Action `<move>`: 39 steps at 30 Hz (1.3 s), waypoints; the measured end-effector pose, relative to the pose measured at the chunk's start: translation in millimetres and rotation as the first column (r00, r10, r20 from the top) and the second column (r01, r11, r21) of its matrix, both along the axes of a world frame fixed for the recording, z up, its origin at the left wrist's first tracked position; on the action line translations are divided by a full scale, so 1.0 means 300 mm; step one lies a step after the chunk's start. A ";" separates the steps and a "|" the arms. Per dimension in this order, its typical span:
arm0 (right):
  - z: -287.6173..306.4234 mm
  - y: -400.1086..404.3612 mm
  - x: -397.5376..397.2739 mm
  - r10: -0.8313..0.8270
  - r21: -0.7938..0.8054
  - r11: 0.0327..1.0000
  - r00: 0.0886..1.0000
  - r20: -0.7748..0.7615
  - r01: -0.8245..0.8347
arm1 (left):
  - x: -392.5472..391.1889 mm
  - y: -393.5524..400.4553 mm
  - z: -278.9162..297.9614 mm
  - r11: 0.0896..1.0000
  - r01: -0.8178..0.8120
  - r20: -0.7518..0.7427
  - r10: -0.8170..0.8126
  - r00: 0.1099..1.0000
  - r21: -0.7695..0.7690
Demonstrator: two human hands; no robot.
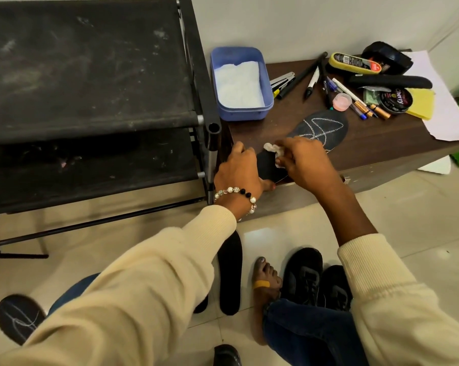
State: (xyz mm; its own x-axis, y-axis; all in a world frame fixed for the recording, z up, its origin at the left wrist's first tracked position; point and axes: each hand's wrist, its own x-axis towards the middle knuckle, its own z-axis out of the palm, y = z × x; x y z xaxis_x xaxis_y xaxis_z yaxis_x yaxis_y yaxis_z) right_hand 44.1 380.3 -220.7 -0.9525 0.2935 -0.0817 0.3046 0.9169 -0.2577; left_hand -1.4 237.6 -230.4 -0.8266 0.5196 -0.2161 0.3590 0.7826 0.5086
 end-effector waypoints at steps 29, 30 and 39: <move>-0.059 -0.036 0.014 0.098 0.090 0.993 0.968 -0.231 -0.079 | -0.003 0.002 -0.009 1.000 0.011 -0.010 -0.011 1.000 0.029; -0.062 -0.039 0.011 0.060 0.089 0.995 0.969 -0.239 -0.040 | -0.002 0.001 -0.010 0.999 0.010 -0.009 -0.010 1.000 0.035; -0.027 -0.064 0.055 0.226 0.098 0.973 0.952 -0.205 -0.210 | 0.000 0.000 -0.010 0.998 -0.010 -0.018 0.012 1.000 0.057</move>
